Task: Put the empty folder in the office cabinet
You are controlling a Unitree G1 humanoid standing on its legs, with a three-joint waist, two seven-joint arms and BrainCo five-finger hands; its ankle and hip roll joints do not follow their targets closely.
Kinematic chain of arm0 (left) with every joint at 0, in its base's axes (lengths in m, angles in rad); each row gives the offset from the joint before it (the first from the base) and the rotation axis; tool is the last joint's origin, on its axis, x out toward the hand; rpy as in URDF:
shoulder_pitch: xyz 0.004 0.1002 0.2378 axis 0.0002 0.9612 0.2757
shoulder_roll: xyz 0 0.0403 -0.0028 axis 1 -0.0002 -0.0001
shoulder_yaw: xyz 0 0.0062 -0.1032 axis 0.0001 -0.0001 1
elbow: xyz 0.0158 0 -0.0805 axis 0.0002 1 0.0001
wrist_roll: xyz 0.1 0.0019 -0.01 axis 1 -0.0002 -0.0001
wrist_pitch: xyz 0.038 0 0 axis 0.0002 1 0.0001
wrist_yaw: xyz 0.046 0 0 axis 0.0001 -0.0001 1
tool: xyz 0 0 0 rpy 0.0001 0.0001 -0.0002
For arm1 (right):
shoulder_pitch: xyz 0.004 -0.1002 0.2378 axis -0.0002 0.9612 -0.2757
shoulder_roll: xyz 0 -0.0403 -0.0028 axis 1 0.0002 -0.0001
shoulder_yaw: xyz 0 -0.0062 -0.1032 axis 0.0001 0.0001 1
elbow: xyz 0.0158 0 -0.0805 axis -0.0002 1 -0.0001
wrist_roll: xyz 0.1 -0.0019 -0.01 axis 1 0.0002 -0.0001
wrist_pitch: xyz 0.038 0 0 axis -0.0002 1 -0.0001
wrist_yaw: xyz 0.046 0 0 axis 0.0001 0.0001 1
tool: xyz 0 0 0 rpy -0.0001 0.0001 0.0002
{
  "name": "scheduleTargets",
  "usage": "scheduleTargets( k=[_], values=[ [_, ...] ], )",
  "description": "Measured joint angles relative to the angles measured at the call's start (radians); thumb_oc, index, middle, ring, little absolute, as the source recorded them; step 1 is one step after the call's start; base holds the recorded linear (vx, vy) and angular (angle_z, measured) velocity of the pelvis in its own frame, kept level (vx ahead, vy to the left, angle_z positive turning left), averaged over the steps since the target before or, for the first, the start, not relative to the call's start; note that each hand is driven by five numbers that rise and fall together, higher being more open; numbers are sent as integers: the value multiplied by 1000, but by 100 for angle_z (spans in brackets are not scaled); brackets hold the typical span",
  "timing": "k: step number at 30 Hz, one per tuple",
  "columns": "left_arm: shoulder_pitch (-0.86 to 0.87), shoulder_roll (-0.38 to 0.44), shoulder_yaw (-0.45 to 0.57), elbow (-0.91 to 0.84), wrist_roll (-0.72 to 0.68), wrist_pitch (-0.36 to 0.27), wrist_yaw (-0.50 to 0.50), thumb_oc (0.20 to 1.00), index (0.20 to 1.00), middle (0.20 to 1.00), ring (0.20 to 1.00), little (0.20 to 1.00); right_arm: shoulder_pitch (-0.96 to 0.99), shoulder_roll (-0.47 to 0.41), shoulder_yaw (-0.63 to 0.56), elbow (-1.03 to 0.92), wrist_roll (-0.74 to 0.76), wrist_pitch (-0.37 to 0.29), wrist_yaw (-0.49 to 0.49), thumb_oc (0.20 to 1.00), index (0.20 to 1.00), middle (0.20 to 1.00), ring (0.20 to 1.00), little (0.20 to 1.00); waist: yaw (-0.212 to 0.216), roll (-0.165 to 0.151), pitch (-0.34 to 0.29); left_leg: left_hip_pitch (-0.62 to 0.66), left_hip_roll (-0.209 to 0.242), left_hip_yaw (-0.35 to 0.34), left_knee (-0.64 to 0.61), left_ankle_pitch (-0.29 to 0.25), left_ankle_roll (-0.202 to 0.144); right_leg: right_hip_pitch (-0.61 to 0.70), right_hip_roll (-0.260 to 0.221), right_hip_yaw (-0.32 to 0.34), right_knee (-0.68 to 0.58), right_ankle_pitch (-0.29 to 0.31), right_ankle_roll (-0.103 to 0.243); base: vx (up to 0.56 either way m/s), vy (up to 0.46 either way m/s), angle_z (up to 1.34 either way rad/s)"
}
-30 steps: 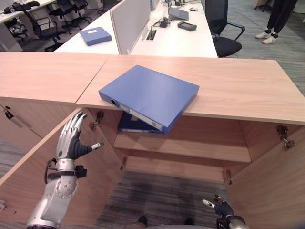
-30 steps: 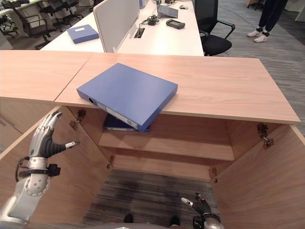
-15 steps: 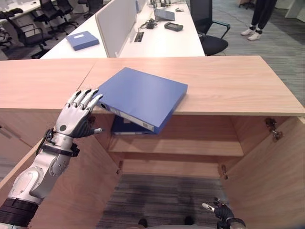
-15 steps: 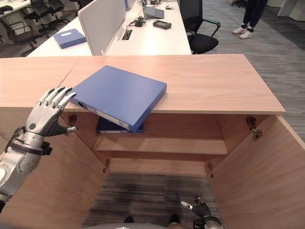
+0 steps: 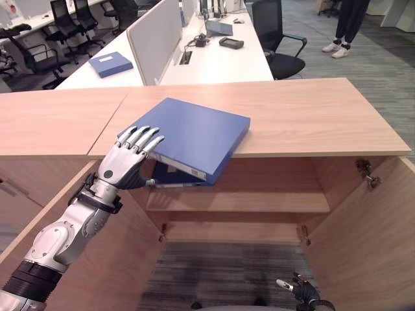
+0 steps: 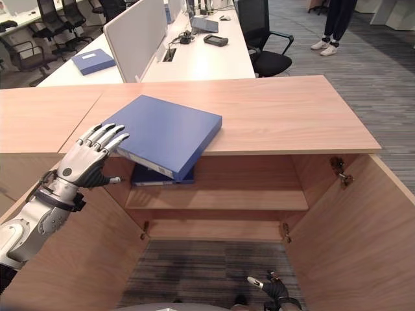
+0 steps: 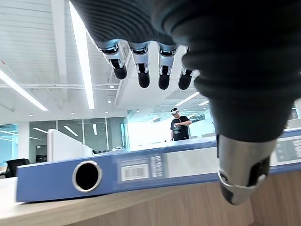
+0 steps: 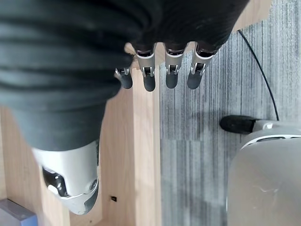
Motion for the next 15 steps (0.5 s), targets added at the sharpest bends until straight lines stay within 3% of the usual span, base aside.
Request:
scheduleTargets(
  k=[15],
  values=[
    [-176,-4,-196,77,39,12,-24,1000,1000,1000,1000,1000,-5,7,10,45,0,2,-7,1000,1000,1000,1000,1000,-29,2,-8,0,1,12,0,-2,-3,-10,2,21,0,9,-2,-10,2,-4]
  ],
)
